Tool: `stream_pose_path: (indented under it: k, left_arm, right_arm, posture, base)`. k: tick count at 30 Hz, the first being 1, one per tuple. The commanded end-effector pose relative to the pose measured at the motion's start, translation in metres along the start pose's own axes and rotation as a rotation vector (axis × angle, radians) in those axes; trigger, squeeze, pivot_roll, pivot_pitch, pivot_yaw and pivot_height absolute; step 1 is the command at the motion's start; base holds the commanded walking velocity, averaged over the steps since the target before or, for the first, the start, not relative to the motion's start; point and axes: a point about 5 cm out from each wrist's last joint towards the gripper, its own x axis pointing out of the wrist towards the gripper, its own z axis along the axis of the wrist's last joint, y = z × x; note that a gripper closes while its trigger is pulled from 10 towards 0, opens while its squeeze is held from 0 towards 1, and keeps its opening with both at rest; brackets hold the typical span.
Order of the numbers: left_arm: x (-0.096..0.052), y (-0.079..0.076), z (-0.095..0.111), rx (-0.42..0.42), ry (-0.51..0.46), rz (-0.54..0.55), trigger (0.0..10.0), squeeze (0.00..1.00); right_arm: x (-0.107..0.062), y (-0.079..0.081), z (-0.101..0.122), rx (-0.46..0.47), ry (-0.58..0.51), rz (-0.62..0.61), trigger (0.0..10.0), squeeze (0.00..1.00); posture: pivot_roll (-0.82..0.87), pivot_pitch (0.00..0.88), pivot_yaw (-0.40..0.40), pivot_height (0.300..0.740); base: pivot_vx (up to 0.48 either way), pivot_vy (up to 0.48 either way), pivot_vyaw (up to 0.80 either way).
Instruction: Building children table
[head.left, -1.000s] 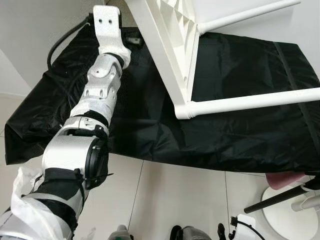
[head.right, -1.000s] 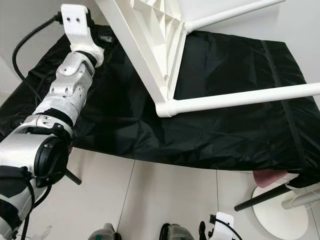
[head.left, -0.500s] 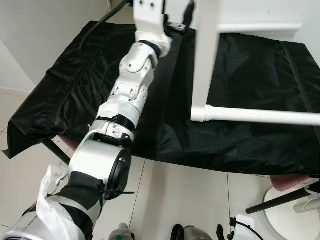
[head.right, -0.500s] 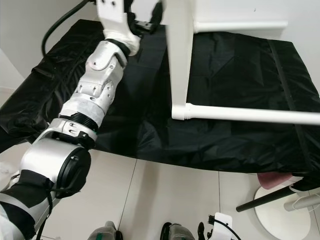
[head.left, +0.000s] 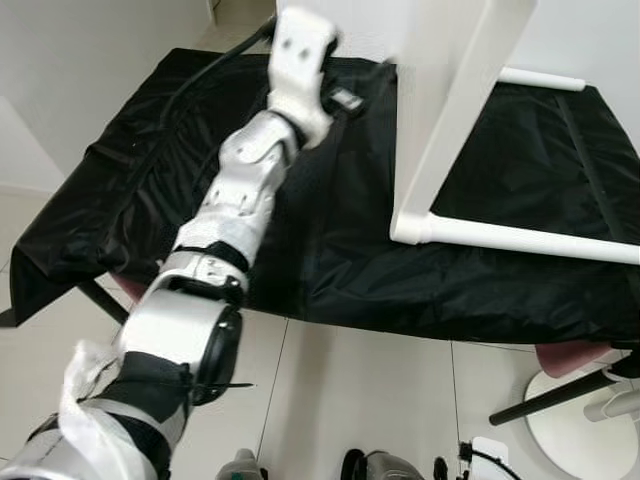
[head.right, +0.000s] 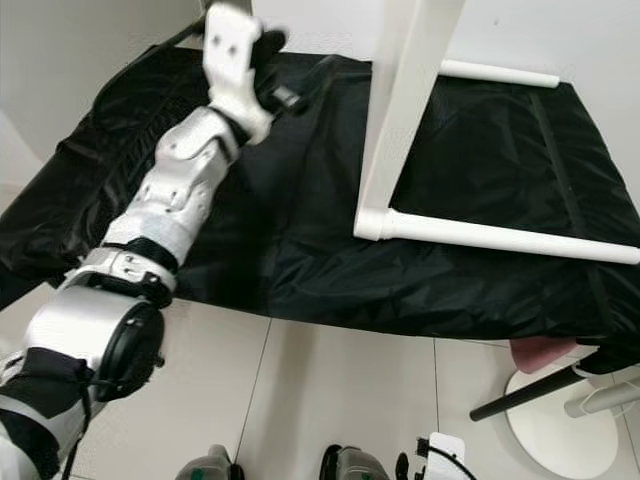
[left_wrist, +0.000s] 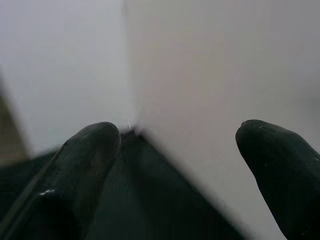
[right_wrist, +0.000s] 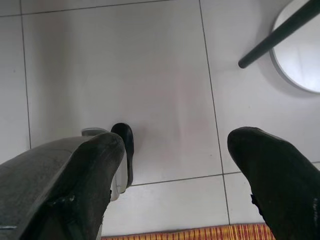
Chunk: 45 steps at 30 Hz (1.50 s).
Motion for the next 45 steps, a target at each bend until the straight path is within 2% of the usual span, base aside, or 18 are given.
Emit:
stream_pose_path:
  k: [1, 2, 3, 5, 9, 10, 11, 15, 16, 17, 18, 19, 21, 23, 31, 34, 37, 45]
  left_arm:
    - [-0.026, 0.029, -0.025, 0.005, 0.098, 0.176, 10.0, 0.0]
    - [-0.039, 0.04, -0.034, 0.012, 0.133, 0.205, 10.0, 0.0]
    - [-0.039, 0.04, -0.034, 0.012, 0.133, 0.205, 10.0, 0.0]
    - [-0.057, 0.05, -0.045, 0.02, 0.169, 0.222, 10.0, 0.0]
    - [-0.087, 0.04, -0.053, -0.017, 0.111, 0.037, 10.0, 0.0]
    - [-0.087, 0.04, -0.053, -0.017, 0.111, 0.037, 10.0, 0.0]
    - [-0.099, 0.036, -0.056, -0.016, 0.106, 0.006, 10.0, 0.0]
    - [-0.115, 0.034, -0.062, -0.002, 0.112, -0.004, 10.0, 0.0]
    - [-0.126, 0.035, -0.068, 0.021, 0.128, 0.006, 10.0, 0.0]
    - [-0.126, 0.035, -0.068, 0.021, 0.128, 0.006, 10.0, 0.0]
    - [-0.139, 0.037, -0.074, 0.027, 0.141, 0.038, 10.0, 0.0]
    - [-0.139, 0.037, -0.074, 0.027, 0.141, 0.038, 10.0, 0.0]
    - [-0.163, 0.037, -0.084, 0.044, 0.168, 0.065, 10.0, 0.0]
    - [-0.189, 0.024, -0.095, -0.029, 0.215, 0.005, 10.0, 0.0]
    - [-0.193, 0.02, -0.094, -0.049, 0.225, -0.008, 10.0, 0.0]
    - [-0.24, -0.014, -0.12, -0.073, 0.328, -0.194, 10.0, 0.0]
    - [-0.253, -0.024, -0.131, -0.088, 0.373, -0.229, 10.0, 0.0]
    - [-0.268, -0.034, -0.149, -0.122, 0.472, -0.27, 10.0, 0.0]
  right_arm:
    - [-0.005, -0.001, -0.01, -0.011, 0.037, 0.001, 10.0, 0.0]
    - [-0.005, -0.001, -0.01, -0.012, 0.037, 0.002, 10.0, 0.0]
    - [-0.005, -0.001, -0.01, -0.012, 0.037, 0.002, 10.0, 0.0]
    - [-0.005, -0.001, -0.01, -0.02, 0.036, 0.002, 10.0, 0.0]
    - [-0.005, -0.003, -0.009, -0.037, 0.033, -0.003, 10.0, 0.0]
    - [-0.005, -0.003, -0.009, -0.037, 0.033, -0.003, 10.0, 0.0]
    - [-0.005, -0.003, -0.009, -0.042, 0.027, -0.008, 10.0, 0.0]
    - [-0.004, -0.004, -0.007, -0.05, 0.016, -0.011, 10.0, 0.0]
    - [-0.004, -0.003, -0.006, -0.055, 0.009, -0.009, 10.0, 0.0]
    - [-0.004, -0.003, -0.006, -0.055, 0.009, -0.009, 10.0, 0.0]
    - [-0.004, -0.003, -0.005, -0.057, 0.003, -0.007, 10.0, 0.0]
    - [-0.004, -0.003, -0.005, -0.057, 0.003, -0.007, 10.0, 0.0]
    - [-0.003, -0.003, -0.003, -0.07, -0.007, 0.0, 10.0, 0.0]
    - [-0.002, -0.003, -0.001, -0.1, -0.016, 0.003, 10.0, 0.0]
    - [-0.002, -0.003, 0.0, -0.105, -0.017, 0.002, 10.0, 0.0]
    - [0.001, -0.005, 0.007, -0.169, -0.046, 0.004, 10.0, 0.0]
    - [0.003, -0.006, 0.01, -0.2, -0.056, 0.004, 10.0, 0.0]
    - [0.004, -0.004, 0.012, -0.23, -0.067, 0.003, 10.0, 0.0]
  posture:
    - [0.05, 0.076, 0.023, 0.74]
    - [0.05, 0.076, 0.023, 0.74]
    - [0.05, 0.076, 0.023, 0.74]
    - [0.05, 0.078, 0.02, 0.74]
    - [0.07, 0.073, 0.006, 0.74]
    - [0.07, 0.073, 0.006, 0.74]
    - [0.07, 0.071, 0.002, 0.74]
    - [0.08, 0.068, -0.001, 0.74]
    - [0.08, 0.064, 0.001, 0.74]
    - [0.08, 0.064, 0.001, 0.74]
    - [0.09, 0.059, -0.005, 0.74]
    - [0.09, 0.059, -0.005, 0.74]
    - [0.09, 0.055, -0.008, 0.74]
    - [0.1, 0.05, -0.01, 0.74]
    - [0.1, 0.048, -0.01, 0.74]
    - [0.12, 0.03, -0.019, 0.74]
    - [0.12, 0.023, -0.014, 0.74]
    - [0.11, 0.014, -0.013, 0.74]
  base:
    - [0.0, 0.0, 0.0]
    - [0.0, 0.0, 0.0]
    - [0.0, 0.0, 0.0]
    - [0.0, 0.0, 0.0]
    - [0.0, 0.0, 0.0]
    - [0.0, 0.0, 0.0]
    - [0.0, 0.0, 0.0]
    - [0.0, 0.0, 0.0]
    - [0.0, 0.0, 0.0]
    - [0.0, 0.0, 0.0]
    - [0.0, 0.0, 0.0]
    - [0.0, 0.0, 0.0]
    - [0.0, 0.0, 0.0]
    - [0.0, 0.0, 0.0]
    - [0.0, 0.0, 0.0]
    - [0.0, 0.0, 0.0]
    - [0.0, 0.0, 0.0]
    - [0.0, 0.0, 0.0]
